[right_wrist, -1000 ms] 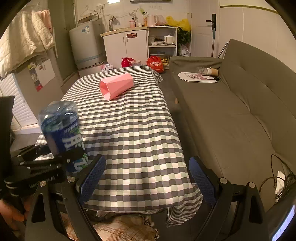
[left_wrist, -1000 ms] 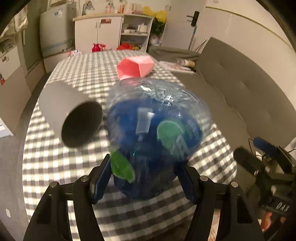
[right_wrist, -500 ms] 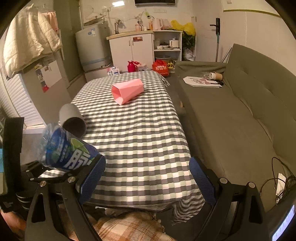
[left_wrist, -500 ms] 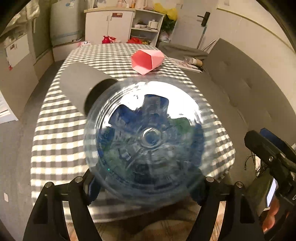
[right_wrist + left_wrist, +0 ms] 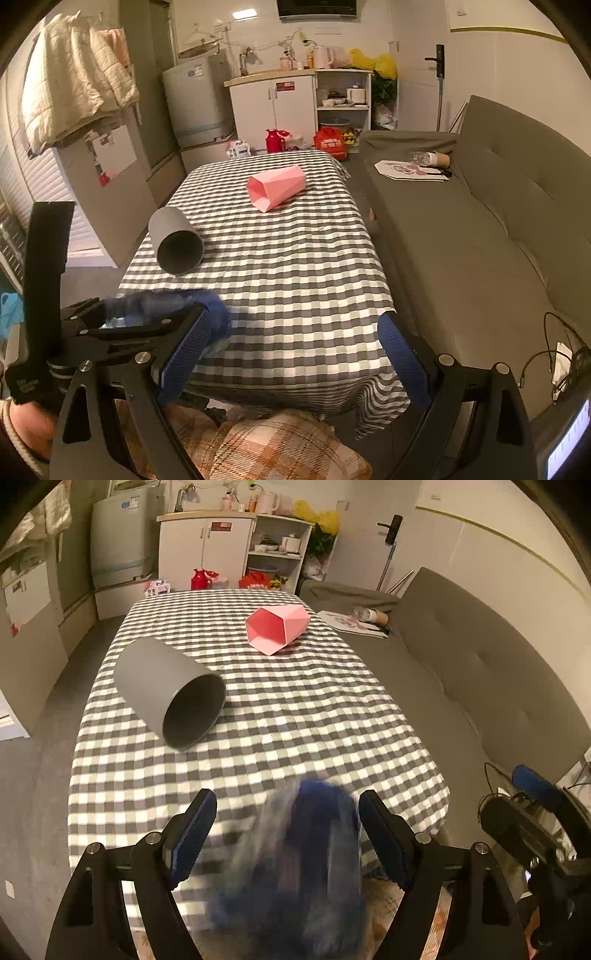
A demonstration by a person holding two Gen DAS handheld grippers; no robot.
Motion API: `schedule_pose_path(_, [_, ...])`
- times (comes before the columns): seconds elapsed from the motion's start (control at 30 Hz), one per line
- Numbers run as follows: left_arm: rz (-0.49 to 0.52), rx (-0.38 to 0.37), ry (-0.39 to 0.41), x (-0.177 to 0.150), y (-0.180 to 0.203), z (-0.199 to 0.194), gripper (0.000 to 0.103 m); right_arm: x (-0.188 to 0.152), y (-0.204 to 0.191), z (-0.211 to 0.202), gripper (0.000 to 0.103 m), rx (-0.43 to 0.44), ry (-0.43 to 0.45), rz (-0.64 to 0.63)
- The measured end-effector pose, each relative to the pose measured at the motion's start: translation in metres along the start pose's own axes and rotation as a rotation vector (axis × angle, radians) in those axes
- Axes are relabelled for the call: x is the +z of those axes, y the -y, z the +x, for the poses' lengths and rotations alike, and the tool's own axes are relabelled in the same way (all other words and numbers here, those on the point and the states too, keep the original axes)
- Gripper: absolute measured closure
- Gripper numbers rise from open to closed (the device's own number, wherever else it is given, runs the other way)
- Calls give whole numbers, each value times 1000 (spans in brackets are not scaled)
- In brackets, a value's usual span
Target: Flip cup upside down
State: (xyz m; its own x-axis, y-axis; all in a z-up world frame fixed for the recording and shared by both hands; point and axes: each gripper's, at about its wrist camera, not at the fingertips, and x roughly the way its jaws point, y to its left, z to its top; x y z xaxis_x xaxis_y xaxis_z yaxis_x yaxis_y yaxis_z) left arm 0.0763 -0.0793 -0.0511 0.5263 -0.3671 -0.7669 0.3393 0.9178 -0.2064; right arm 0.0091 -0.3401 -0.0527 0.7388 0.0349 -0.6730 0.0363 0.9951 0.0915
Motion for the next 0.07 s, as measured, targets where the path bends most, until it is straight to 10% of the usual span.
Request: schedule_pose_path(0.07, [-7,-2,-12,8,0,8,21,-1,3,2,11,1,-3,5])
